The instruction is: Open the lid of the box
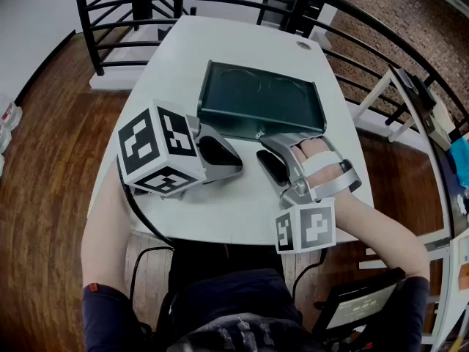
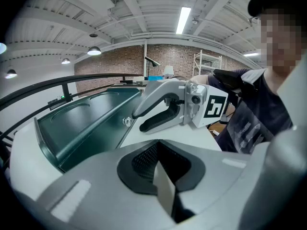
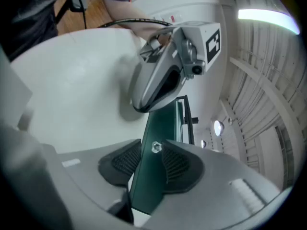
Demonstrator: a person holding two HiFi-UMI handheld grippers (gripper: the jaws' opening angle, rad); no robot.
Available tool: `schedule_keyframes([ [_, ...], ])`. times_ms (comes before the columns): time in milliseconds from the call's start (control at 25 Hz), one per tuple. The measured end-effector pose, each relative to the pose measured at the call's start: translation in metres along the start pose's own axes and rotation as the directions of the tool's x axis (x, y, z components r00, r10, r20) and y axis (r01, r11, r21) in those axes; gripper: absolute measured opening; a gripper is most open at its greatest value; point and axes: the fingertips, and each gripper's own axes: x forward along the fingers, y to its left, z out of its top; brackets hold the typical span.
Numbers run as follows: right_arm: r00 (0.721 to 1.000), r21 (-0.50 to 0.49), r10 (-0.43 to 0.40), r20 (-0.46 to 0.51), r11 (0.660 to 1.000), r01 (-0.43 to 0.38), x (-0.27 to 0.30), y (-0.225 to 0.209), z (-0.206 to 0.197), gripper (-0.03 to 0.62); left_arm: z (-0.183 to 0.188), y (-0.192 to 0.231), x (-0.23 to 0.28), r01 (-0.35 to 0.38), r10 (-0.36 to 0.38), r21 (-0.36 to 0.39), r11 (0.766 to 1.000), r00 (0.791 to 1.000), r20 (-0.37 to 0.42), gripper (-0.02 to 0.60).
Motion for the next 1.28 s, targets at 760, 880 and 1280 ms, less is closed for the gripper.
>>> schedule_keyframes([
  [760, 0.981, -0.063, -0.086, -0.173, 0.995, 0.076, 0.019, -0.009, -0.006, 0.074, -0.002, 0.0, -0.001, -0.005, 0.005, 0.017, 1.0, 1.0, -0.007, 0.017],
  [880, 0.982, -0.069, -0.089, -0.165, 0.995, 0.078, 0.019, -0.011, -0.007, 0.074, -0.001, 0.0, -0.002, -0.006, 0.006, 0.025, 1.0, 1.0, -0.003, 0.018],
  [1280, 0.996, -0.026, -0.008, -0.09, 1.0, 0.006, -0.017, -0.005, 0.016, 0.072, -0.026, -0.008, -0.07, -0.25, 0.254, 0.049, 0.967, 0.962, -0.1, 0.018],
])
